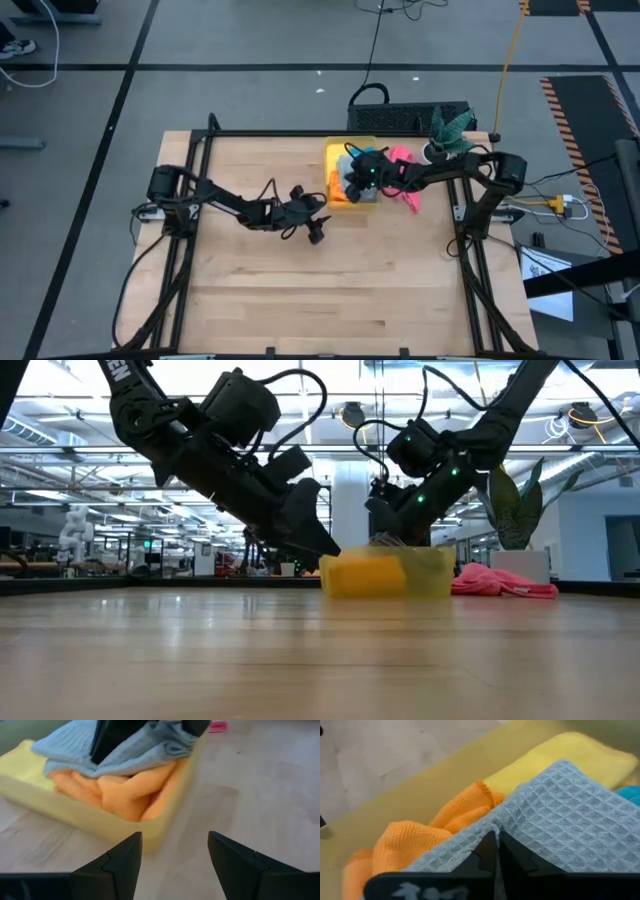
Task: Fold microfiber towels
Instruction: Put the folded gray microfiber towel into the yellow bin, then fold the pink microfiber towel
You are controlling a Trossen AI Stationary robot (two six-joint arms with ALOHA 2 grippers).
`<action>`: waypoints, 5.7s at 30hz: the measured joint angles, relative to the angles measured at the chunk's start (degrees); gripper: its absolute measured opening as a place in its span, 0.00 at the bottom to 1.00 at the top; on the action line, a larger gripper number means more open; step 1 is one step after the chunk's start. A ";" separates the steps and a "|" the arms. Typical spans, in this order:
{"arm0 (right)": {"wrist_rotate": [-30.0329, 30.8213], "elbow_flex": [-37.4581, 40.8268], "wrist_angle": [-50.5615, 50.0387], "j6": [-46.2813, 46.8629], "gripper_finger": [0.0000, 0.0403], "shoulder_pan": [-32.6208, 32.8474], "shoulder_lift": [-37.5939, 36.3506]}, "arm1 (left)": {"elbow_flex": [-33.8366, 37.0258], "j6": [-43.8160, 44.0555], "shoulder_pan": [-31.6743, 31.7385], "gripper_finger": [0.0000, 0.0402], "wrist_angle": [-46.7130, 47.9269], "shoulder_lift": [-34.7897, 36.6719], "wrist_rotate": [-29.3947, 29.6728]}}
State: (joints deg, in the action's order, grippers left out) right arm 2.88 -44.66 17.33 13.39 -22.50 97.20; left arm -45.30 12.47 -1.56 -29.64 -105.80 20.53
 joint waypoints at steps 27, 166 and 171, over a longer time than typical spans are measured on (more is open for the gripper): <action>11.69 -0.07 3.72 4.73 0.25 0.70 3.15 | -0.85 -3.14 1.93 0.57 -8.91 -7.07 -7.35; 16.78 37.07 -34.98 27.10 0.10 12.89 -54.46 | -1.03 -10.20 -14.38 0.57 11.55 11.19 9.44; 14.66 34.62 -36.47 28.66 0.02 16.81 -54.40 | -1.03 -10.18 -14.38 0.57 11.53 11.19 9.44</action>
State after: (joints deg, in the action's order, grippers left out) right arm 17.54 -10.04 -19.14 42.05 -5.69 42.80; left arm -46.33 2.29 -15.94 -18.11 -94.61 29.98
